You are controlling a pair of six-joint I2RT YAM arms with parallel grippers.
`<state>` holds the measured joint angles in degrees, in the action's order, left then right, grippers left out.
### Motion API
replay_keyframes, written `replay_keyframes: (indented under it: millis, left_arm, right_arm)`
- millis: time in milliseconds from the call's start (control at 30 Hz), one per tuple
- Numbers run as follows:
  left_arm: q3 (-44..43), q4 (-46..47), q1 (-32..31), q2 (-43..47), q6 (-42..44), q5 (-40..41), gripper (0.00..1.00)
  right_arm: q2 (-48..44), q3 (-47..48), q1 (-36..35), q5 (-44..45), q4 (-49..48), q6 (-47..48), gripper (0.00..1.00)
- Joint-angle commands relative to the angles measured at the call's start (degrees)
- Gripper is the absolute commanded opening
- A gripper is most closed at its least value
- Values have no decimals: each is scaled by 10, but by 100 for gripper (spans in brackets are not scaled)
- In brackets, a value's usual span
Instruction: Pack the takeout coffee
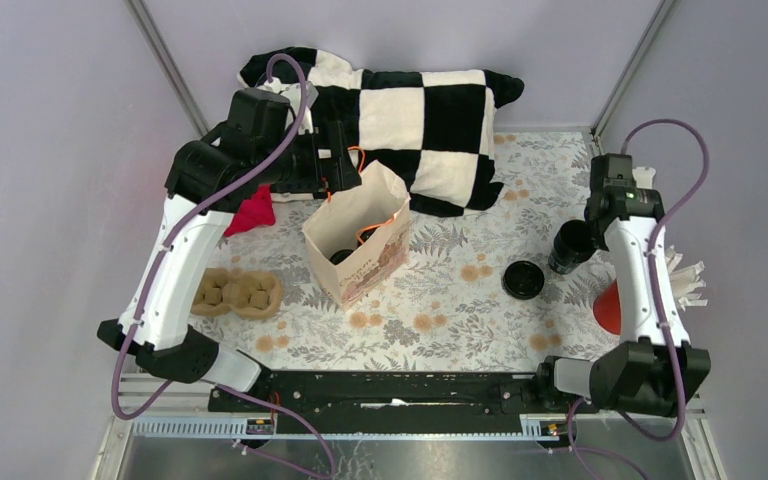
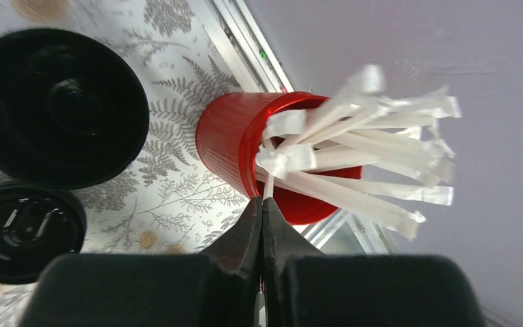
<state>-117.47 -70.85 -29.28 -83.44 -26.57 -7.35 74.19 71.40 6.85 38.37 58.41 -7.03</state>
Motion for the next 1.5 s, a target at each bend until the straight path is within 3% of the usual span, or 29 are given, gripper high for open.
replay_keyframes:
  millis: [0,167,267,400,533,633,700,767,833,933,1033,1233,1467]
  left_arm:
    - [17,23,3,11,0,-17,95]
    - [31,31,3,19,-6,-24,94]
    - [36,36,3,32,-11,-8,94]
    - [52,59,3,65,-23,36,94]
    - [64,83,3,99,-33,80,94]
    - [77,92,3,125,-34,114,94]
    - [89,96,3,143,-36,129,94]
    - [105,100,3,161,-35,145,94]
    - [123,106,3,178,-35,154,94]
    - [138,109,3,194,-31,162,94]
    - [140,109,3,202,-23,172,94]
    - [142,103,3,217,-9,193,94]
    - [160,111,3,222,-9,193,94]
  right_arm:
    - [-60,77,-2,-27,55,-21,1]
    - [-72,162,-2,-68,107,-27,0]
    - [-73,269,-2,-142,147,-7,0]
    - [-74,398,-2,-362,135,10,0]
    - [-40,469,-2,-639,74,-56,0]
    - [-21,454,-7,-838,-58,-169,0]
    - [-32,411,-28,-887,-203,-265,0]
    - [-27,390,-62,-894,-296,-325,0]
    - [9,416,-139,-891,-318,-348,0]
    - [95,533,-267,-809,-213,-280,0]
    - [173,612,-338,-725,-131,-239,0]
    - [236,683,-414,-636,-16,-187,0]
    - [199,600,-428,-610,-3,-163,0]
